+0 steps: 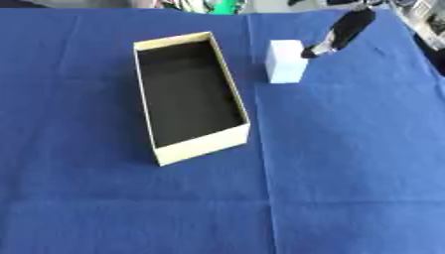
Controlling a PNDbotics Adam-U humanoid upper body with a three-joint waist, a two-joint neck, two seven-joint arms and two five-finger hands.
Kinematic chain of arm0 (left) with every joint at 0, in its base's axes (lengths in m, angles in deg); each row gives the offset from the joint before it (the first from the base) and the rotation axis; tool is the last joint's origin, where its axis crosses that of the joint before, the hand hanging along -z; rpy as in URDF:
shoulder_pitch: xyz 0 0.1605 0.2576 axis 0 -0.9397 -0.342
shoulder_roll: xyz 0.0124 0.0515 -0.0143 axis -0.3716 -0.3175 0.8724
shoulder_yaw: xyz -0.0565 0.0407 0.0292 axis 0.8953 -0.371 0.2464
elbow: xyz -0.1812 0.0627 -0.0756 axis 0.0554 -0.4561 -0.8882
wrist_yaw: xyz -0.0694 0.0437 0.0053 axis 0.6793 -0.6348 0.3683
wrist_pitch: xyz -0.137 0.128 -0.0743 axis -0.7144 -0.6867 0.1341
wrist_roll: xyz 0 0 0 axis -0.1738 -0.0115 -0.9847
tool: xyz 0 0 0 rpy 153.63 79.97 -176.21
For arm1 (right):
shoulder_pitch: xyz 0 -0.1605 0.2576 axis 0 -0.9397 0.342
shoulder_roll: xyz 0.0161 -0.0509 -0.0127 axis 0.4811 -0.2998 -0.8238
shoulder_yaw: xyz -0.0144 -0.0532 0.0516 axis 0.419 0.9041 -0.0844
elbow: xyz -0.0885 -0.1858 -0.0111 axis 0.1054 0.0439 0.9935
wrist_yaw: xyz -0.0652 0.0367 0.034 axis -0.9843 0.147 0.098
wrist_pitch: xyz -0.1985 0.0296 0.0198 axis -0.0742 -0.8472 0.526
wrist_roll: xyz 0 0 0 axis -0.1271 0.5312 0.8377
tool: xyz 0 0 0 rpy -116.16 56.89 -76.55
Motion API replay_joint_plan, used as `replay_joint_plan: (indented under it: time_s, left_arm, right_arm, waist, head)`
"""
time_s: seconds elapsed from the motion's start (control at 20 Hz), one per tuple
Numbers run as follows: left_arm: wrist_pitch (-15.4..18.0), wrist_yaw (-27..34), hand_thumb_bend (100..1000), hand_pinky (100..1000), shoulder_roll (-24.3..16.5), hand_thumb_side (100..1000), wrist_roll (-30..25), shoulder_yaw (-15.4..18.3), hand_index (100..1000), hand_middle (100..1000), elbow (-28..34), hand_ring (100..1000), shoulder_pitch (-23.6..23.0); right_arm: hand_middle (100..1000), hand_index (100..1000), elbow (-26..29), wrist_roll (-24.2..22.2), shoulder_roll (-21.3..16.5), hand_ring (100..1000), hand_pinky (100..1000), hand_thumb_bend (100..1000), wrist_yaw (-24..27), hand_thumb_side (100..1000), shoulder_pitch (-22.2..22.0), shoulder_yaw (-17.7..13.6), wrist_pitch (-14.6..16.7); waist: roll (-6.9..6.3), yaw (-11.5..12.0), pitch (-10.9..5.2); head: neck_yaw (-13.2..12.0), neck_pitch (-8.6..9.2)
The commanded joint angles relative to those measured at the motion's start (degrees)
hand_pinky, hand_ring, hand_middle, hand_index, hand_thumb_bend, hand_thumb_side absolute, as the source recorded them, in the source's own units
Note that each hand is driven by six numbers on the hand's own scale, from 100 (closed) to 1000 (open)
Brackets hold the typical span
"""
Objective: Pick up objects on the table and place them in the box.
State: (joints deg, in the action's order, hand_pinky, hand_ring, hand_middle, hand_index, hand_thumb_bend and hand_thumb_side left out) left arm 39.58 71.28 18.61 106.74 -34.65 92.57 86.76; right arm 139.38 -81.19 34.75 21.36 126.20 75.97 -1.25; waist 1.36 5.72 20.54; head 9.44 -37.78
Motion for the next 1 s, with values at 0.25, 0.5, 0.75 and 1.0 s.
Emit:
replay_joint_plan:
  time_s: [0.25,0.5,0.75,1.0]
  left_arm:
    - [0.05,-0.05,100,547,-1.04,712,-0.52,0.43,732,616,1.16,646,0.57]
    - [0.11,-0.02,100,547,-0.75,712,-0.67,0.45,730,616,1.16,647,0.65]
    - [0.14,0.04,100,547,-0.48,714,-0.75,0.41,729,615,1.16,647,0.79]
    - [0.19,0.06,100,547,-0.25,715,-0.85,0.44,726,613,1.16,647,0.87]
  right_arm:
    - [982,1000,2.87,-6.44,-0.88,1000,861,504,4.32,528,1.32,-2.27,-3.2]
    - [971,1000,2.96,-10.97,0.06,1000,850,481,4.42,500,1.24,-2.92,-6.02]
    - [953,1000,2.58,-12.5,1.12,1000,844,455,4.81,490,1.27,-3.62,-7.88]
    - [940,1000,1.11,-12.55,1.93,1000,840,441,3.58,482,1.13,-3.66,-8.96]
  waist:
    - [-0.48,0.23,-0.64]
    - [-0.67,0.36,-0.04]
    - [-0.85,0.62,0.47]
    - [-0.95,0.68,0.92]
  head:
    - [0.35,-0.1]
    - [0.94,0.16]
    - [1.1,0.41]
    - [1.3,0.54]
